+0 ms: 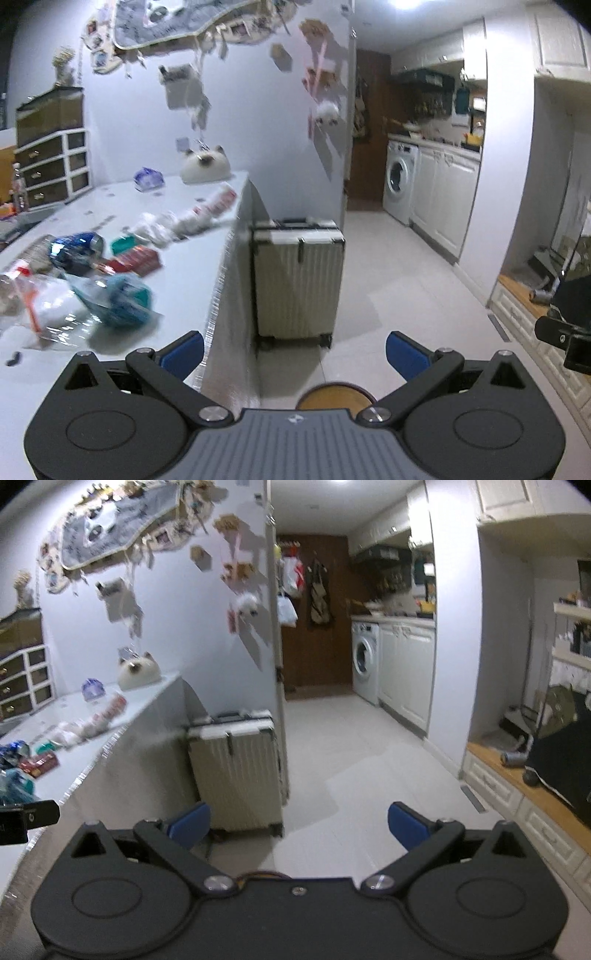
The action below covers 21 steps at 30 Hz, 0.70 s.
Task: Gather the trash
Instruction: 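Move both open tools back toward the trash on the table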
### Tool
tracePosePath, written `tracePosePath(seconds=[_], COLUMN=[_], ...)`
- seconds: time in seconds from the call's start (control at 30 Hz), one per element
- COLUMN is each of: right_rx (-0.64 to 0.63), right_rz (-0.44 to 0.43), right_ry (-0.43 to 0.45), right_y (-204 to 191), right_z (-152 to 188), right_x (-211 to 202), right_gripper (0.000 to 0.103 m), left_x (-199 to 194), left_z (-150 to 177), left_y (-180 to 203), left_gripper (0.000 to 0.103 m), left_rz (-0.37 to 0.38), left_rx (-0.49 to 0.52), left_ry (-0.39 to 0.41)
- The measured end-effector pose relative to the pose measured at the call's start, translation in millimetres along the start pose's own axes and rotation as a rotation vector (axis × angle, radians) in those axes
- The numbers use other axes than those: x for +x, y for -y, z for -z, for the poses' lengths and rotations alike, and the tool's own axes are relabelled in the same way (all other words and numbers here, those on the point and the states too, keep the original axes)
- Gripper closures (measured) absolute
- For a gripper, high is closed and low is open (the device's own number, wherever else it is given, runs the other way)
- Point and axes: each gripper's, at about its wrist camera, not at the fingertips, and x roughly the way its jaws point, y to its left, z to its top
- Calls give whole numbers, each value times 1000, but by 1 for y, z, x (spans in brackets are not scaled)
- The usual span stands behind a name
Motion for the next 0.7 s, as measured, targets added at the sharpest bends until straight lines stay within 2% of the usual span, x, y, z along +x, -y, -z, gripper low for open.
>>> tracePosePath(seconds=[0.1,0.3,0.53,0.7], right_rx=[1,-16,7,-14], right_rz=[-40,-117,-218,-250], right_ry=[50,87,98,79], right_y=[-16,-52,-96,-137], right_z=[-5,-11,-14,-12], right_x=[-10,-17,-13,4], right_gripper=[0,0,0,0], left_x=[-12,-28,-34,-31], left_z=[-5,-9,-9,-6], left_y=[-16,-53,-96,-134], left_gripper=[0,0,0,0], left_rz=[-25,-83,-122,-139], left_rx=[-10,-41,-67,-103], left_ry=[30,58,80,80])
